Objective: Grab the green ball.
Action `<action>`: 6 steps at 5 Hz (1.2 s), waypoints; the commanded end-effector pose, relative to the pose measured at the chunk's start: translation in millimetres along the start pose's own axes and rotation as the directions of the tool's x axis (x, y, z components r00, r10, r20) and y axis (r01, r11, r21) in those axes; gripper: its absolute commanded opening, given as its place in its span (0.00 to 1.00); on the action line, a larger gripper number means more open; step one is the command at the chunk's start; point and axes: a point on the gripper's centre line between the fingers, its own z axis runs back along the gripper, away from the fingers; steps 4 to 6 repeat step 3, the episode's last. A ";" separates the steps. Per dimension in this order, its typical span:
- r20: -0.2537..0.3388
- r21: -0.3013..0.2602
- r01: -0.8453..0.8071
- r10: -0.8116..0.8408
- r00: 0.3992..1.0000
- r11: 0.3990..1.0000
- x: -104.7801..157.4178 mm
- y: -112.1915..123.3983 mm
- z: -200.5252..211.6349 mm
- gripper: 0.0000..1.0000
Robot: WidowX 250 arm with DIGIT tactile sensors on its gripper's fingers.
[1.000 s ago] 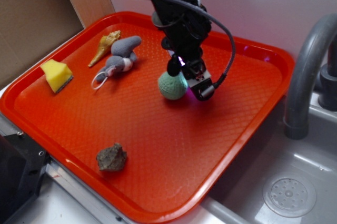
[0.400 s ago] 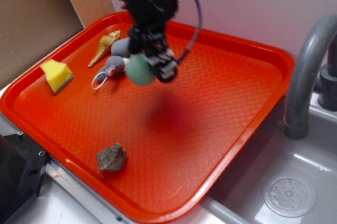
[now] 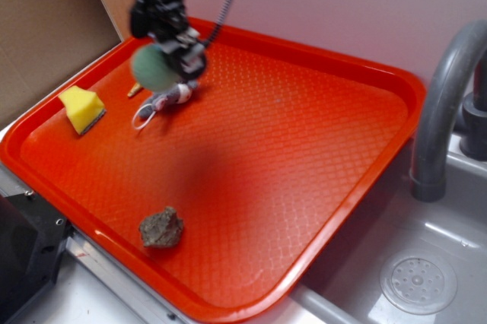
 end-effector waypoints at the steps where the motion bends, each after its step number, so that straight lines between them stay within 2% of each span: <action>1: 0.040 0.018 -0.181 0.180 0.983 0.983 -16.1 26.1 80.2 0.00; 2: 0.087 -0.007 -0.290 0.289 0.953 0.957 -22.2 27.9 87.5 0.00; 6: 0.082 -0.008 -0.319 0.319 0.944 0.948 -20.1 29.1 89.4 0.00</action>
